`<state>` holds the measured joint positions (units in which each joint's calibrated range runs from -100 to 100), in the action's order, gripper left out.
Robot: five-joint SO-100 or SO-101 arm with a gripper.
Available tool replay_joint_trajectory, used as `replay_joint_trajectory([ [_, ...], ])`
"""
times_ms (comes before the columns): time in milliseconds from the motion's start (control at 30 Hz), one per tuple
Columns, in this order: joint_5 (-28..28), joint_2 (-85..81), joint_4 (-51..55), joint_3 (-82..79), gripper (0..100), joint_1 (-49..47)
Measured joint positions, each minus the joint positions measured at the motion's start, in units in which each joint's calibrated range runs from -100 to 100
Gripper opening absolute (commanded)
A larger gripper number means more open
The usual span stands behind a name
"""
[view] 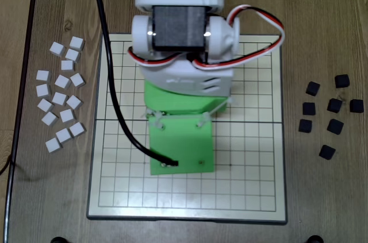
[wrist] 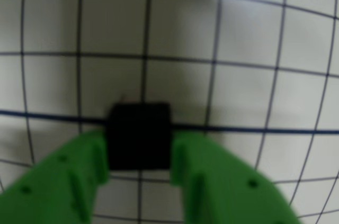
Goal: Grasp a Black stone and put it on the board on position (0,0).
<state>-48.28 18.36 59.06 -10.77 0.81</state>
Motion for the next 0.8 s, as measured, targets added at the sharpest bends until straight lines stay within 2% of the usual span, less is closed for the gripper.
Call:
replay_joint_trajectory([
  [500,-0.49,-0.09,1.43,-0.09,13,0.0],
  [800,-1.47,-2.1,6.9,-0.09,11,-1.83],
])
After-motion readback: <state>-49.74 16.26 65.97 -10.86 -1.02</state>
